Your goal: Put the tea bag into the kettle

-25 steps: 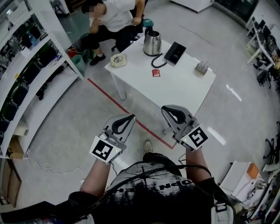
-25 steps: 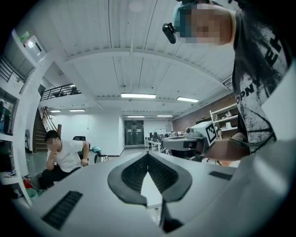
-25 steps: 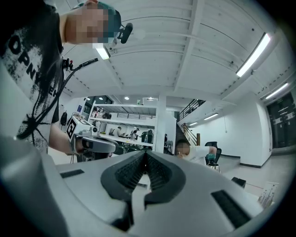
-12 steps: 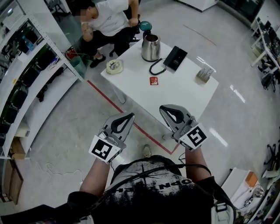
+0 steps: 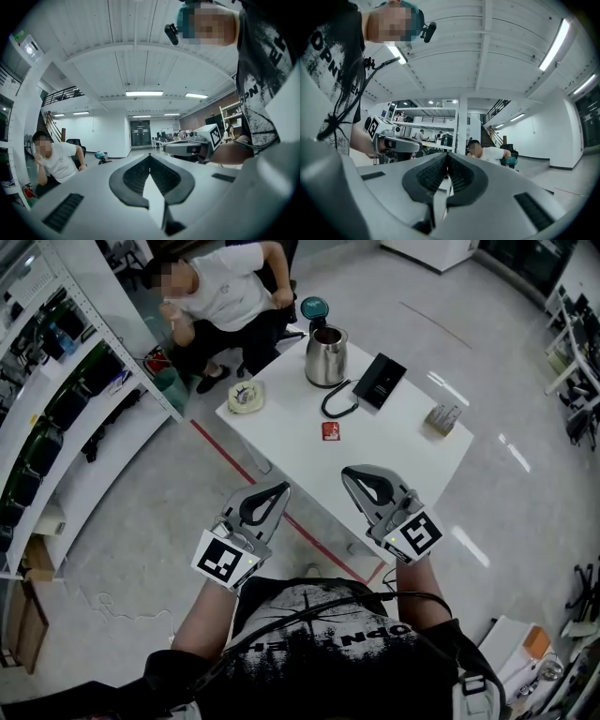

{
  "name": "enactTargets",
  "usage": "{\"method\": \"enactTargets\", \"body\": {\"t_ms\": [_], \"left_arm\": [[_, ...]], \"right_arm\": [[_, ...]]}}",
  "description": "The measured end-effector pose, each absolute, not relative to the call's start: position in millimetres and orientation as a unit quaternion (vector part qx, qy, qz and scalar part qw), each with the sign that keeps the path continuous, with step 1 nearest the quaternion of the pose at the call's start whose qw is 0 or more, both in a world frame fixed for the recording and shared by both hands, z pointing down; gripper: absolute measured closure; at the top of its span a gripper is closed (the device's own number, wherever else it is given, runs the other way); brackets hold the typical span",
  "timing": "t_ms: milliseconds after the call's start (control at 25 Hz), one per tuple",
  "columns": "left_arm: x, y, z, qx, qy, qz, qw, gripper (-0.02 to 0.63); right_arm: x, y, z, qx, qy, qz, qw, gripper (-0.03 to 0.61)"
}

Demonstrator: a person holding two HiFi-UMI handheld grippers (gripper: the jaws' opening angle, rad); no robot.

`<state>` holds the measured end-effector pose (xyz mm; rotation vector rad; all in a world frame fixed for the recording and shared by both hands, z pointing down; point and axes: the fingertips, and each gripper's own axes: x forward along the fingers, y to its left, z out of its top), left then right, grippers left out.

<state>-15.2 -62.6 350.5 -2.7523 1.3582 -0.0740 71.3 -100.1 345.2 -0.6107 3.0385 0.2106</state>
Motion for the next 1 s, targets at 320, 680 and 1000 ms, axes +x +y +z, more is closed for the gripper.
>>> {"method": "enactTargets", "body": {"t_ms": [320, 680, 1000], "left_arm": [[-19, -83, 342, -0.895, 0.444, -0.012, 0.038, 0.603], [-37, -119, 350, -0.902, 0.430, -0.016, 0.038, 0.603], [-62, -182, 348, -0.916, 0.399, -0.014, 0.039, 0.603]], "right_arm": [[63, -120, 346, -0.193, 0.979, 0.068, 0.021, 0.568], [49, -154, 351, -0.215, 0.974, 0.070, 0.017, 0.568], [31, -213, 349, -0.261, 0.963, 0.069, 0.010, 0.568]]}}
